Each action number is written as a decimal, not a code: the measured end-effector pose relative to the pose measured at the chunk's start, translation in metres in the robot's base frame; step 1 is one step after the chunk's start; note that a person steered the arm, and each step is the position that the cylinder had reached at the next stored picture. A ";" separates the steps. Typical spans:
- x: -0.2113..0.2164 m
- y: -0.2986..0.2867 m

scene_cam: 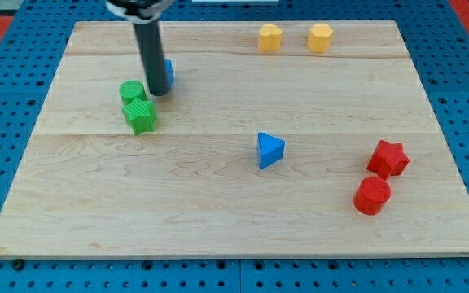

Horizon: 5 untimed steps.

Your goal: Move blue cube to the top center of the board

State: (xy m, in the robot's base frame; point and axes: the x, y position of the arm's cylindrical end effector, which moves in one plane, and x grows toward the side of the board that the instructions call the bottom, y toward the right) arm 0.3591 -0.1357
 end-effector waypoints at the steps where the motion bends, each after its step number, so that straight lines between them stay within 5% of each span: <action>1: -0.011 -0.015; 5: -0.067 0.065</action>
State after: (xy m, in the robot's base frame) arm 0.2917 -0.0703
